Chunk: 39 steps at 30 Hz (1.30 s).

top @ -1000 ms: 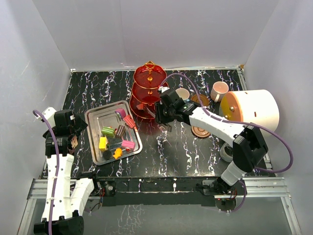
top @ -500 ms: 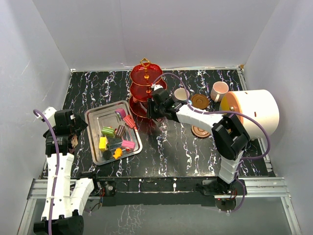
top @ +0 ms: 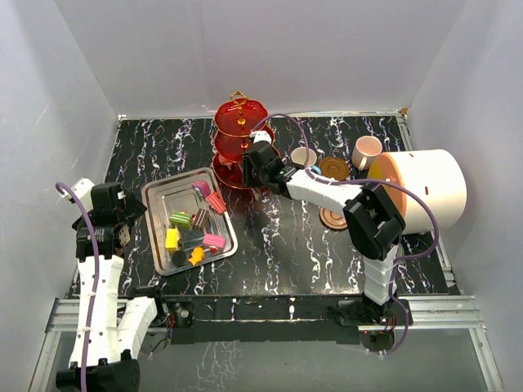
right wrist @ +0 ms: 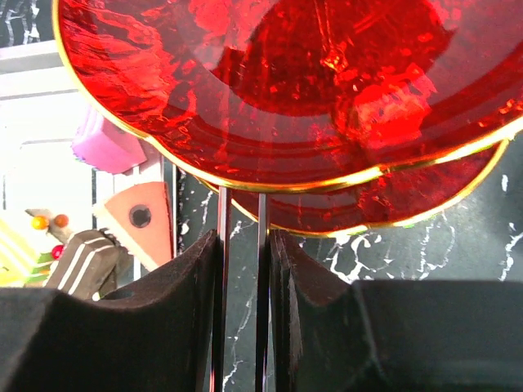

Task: Serve the afternoon tea
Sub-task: Adjust the desert table at the center of the board.

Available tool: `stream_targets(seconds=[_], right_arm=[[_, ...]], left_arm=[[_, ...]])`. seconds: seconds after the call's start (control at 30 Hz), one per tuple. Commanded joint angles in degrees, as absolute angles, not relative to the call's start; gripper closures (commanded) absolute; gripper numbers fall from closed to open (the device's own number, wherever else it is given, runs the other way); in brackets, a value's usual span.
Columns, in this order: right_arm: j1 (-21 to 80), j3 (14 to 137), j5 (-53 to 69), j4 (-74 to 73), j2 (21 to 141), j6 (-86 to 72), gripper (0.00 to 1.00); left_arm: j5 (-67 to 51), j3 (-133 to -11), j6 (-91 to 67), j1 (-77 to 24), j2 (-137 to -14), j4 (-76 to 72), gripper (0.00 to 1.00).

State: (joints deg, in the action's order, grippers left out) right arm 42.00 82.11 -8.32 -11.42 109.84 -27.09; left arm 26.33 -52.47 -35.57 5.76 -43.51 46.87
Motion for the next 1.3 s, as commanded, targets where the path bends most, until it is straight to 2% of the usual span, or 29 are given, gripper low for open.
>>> stream_targets(seconds=[0.0,0.13,0.3,0.53,0.73,1.13,1.27], right_arm=[[42.1,85.9,-12.4,-14.1,109.1,-24.8,0.73],[42.2,84.4,-5.7,-16.7,105.9,-21.5,0.72],[41.4,82.6,-9.2,-24.5,102.2,-18.9,0.71],[41.4,77.6,0.7,-29.2,99.1,-14.7,0.72],[41.0,78.1,-2.9,-38.0,101.4,-12.1,0.73],[32.6,71.5,-5.5,-44.3,93.5,-10.2,0.73],[32.2,73.1,1.3,-43.4,90.3,-10.8,0.73]], left_arm=[[27.0,-52.3,-35.3,5.5,-43.2,47.4,0.01],[27.0,-52.3,-35.2,5.5,-43.1,47.4,0.01],[25.9,-52.6,-34.9,5.4,-42.8,47.3,0.01],[19.1,-53.5,-31.1,5.5,-44.2,45.3,0.01],[14.7,-53.3,-29.5,5.5,-44.9,43.8,0.01],[10.6,-52.3,-28.7,5.5,-46.2,42.1,0.01],[7.9,-52.0,-28.0,5.5,-46.7,41.2,0.01]])
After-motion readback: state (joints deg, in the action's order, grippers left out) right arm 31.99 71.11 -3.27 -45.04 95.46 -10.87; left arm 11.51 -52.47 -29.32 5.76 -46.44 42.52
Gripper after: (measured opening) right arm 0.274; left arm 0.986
